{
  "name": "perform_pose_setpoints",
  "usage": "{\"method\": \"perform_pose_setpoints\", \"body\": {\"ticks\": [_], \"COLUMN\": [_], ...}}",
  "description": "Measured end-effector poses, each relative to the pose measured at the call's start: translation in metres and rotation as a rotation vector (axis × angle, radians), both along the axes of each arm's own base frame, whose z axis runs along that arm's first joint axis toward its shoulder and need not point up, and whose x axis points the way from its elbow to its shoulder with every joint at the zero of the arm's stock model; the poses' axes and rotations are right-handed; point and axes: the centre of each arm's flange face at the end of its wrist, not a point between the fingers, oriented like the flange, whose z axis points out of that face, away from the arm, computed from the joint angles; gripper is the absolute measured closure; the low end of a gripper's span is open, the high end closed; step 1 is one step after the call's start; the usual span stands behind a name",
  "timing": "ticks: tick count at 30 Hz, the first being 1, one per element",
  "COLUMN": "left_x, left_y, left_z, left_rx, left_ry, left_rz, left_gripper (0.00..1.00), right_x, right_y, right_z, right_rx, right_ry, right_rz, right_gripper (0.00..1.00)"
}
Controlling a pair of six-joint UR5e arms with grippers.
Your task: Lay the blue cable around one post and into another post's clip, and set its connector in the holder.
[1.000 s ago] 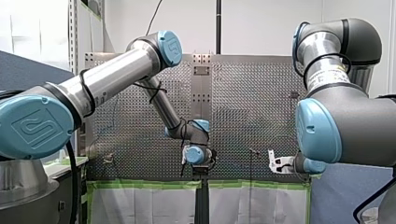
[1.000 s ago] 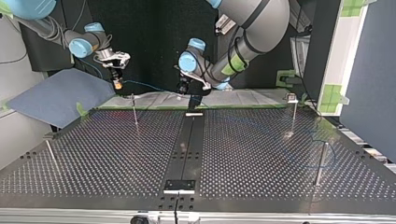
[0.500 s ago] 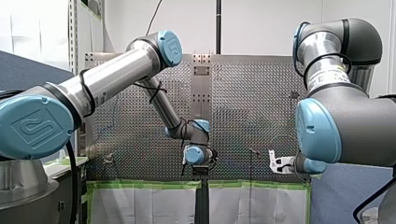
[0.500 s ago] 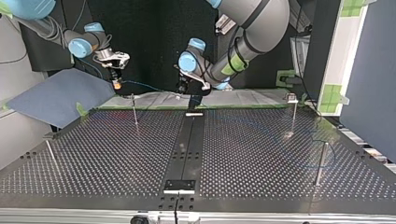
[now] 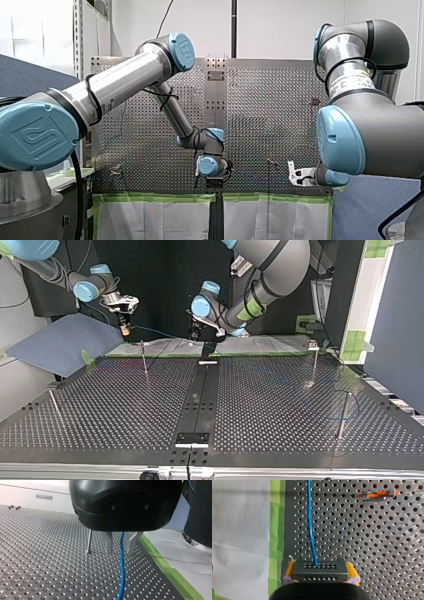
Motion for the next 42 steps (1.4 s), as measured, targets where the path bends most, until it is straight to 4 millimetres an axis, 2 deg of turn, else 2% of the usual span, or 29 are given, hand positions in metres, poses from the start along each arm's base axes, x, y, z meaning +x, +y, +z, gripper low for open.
{"method": "perform_pose_setpoints", "body": {"ticks": [7,8,10,11,13,14,18,19,35,42], "left_x": [0.0001,0.0001,0.0001,0.0001,0.0002,0.0002,0.0005,0.0005,-0.0015,-0.0081], "left_y": [-0.0002,-0.0002,-0.0001,0.0,0.0001,0.0002,0.0004,0.0004,-0.0013,-0.0069], "left_z": [0.0001,0.0002,0.0,0.0,-0.0001,-0.0001,-0.0001,-0.0001,-0.0001,-0.0001], "left_rx": [-0.001,-0.001,-0.001,-0.001,-0.001,0.0,0.0,-0.001,0.007,0.025], "left_ry": [0.0,0.0,0.0,0.0,0.0,0.0,0.0,0.0,-0.003,-0.011], "left_rz": [-0.001,-0.001,-0.001,-0.001,0.0,0.0,0.0,0.0,-0.004,-0.004], "left_gripper": [0.77,0.8,0.8,0.84,0.84,0.88,0.88,0.95,0.97,0.97], "right_x": [0.0016,0.0016,0.0016,0.0016,0.0016,0.0016,0.0017,0.0018,0.0027,-0.0019], "right_y": [0.0016,0.0016,0.0017,0.0018,0.0019,0.002,0.0024,0.0024,0.0035,0.0021], "right_z": [-0.0004,-0.0003,-0.0004,-0.0004,-0.0004,-0.0005,-0.0006,-0.0007,-0.0009,-0.001], "right_rx": [0.004,0.005,0.005,0.005,0.006,0.007,0.008,0.008,0.011,0.013], "right_ry": [0.004,0.005,0.006,0.006,0.007,0.007,0.009,0.009,0.016,0.017], "right_rz": [0.004,0.005,0.005,0.005,0.005,0.005,0.006,0.006,0.009,-0.002], "right_gripper": [1.0,1.0,1.0,1.0,1.0,1.0,1.0,1.0,1.0,1.0]}}
